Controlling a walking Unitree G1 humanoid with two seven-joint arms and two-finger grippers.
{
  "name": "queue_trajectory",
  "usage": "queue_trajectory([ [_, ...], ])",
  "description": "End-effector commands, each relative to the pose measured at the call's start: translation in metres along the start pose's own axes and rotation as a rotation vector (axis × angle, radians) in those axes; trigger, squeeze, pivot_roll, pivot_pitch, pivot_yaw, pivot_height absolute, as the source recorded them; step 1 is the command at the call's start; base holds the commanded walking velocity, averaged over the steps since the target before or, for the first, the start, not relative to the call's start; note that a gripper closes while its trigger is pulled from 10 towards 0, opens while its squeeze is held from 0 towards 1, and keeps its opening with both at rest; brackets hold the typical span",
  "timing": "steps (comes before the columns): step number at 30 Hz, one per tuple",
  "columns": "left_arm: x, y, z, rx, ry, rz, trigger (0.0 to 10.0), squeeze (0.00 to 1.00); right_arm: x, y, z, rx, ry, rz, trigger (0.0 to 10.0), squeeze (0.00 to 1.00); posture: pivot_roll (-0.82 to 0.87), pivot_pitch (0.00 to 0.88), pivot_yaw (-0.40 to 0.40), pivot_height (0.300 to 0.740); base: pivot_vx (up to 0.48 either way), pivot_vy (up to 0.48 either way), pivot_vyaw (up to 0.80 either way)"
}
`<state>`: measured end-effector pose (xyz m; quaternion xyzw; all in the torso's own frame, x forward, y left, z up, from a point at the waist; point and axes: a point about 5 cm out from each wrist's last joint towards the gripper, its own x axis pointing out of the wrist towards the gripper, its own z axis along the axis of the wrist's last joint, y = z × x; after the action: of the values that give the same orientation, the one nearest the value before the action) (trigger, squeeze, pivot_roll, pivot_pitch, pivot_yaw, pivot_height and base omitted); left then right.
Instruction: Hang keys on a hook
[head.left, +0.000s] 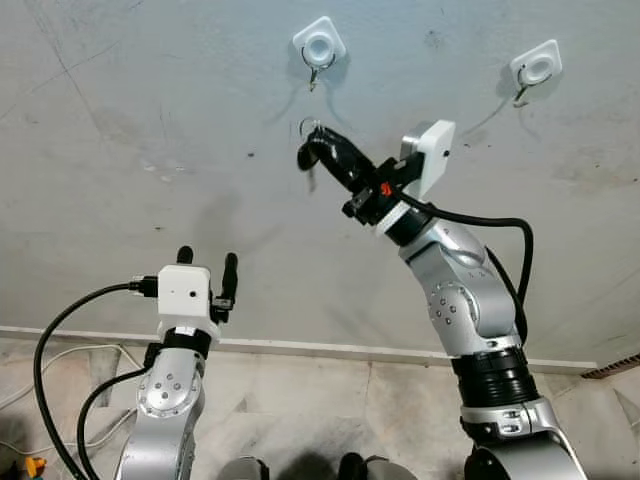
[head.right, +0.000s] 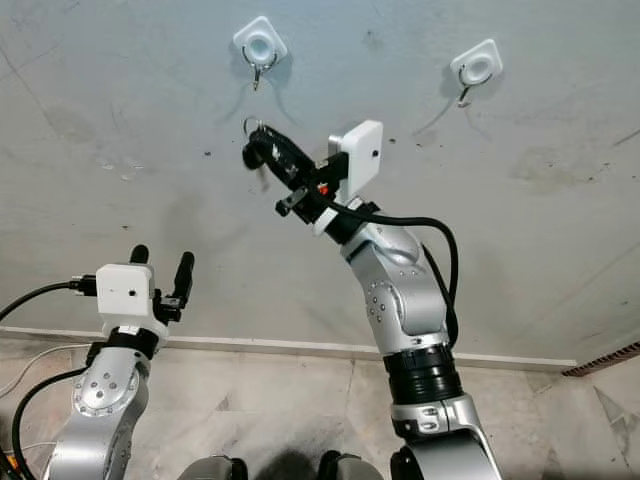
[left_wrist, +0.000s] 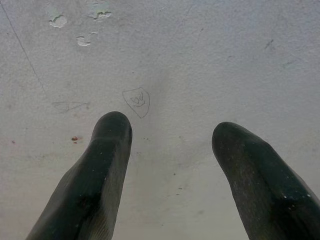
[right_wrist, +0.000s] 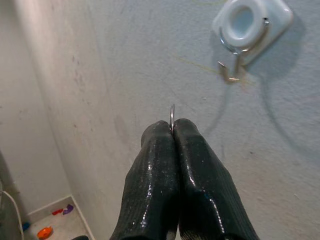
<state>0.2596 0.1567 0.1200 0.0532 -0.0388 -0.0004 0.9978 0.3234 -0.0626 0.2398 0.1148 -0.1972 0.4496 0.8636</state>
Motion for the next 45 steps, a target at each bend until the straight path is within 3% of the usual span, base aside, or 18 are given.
queue_trajectory([
  [1, -0.001, 0.001, -0.003, 0.001, 0.009, -0.003, 10.0, 0.0, 0.003, 0.007, 0.008, -0.016, -0.024, 0.029, 10.0, 0.0, 0.17, 0.156, -0.019, 0.74, 0.0, 0.0, 0.0],
  [19, -0.001, 0.0, -0.003, -0.001, 0.007, -0.006, 10.0, 0.0, 0.022, 0.004, 0.022, -0.03, -0.094, 0.024, 10.0, 0.0, 0.18, 0.157, -0.017, 0.74, 0.0, 0.0, 0.0],
  [45, -0.004, 0.001, -0.003, 0.002, 0.011, -0.004, 10.0, 0.0, 0.041, -0.009, 0.014, 0.125, -0.142, -0.056, 10.0, 0.0, 0.19, 0.165, -0.017, 0.74, 0.0, 0.0, 0.0],
])
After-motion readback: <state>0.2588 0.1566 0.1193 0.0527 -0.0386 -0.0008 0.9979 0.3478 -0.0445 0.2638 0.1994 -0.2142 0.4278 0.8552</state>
